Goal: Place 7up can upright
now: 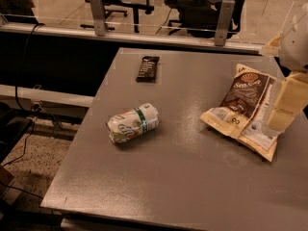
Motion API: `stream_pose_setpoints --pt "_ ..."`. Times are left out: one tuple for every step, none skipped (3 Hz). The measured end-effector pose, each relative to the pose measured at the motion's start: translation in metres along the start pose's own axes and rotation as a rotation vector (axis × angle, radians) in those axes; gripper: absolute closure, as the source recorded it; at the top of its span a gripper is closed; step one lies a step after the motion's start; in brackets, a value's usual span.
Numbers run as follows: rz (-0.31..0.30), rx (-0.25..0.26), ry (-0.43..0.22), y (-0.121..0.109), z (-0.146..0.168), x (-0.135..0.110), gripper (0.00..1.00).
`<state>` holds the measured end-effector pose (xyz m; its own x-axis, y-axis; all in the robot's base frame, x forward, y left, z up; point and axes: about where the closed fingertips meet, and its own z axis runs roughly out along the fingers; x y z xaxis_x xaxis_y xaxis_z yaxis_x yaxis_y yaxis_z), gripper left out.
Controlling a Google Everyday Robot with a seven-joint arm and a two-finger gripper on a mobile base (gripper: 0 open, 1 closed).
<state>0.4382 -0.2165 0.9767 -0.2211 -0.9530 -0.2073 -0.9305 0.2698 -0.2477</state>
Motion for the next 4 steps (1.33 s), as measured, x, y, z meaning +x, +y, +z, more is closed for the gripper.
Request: stream_pose_setpoints --pt "0.0 0.0 0.0 0.0 0.0 0.0 0.0" --pt "-0.025 -0.004 -0.04 -0.005 0.004 -0.019 0.0" --pt "-0.088 -0.017 -0.099 -0.013 0.008 -0.049 0.0" --pt "-0.162 -0.037 -0.136 -0.014 0.016 -0.078 0.0"
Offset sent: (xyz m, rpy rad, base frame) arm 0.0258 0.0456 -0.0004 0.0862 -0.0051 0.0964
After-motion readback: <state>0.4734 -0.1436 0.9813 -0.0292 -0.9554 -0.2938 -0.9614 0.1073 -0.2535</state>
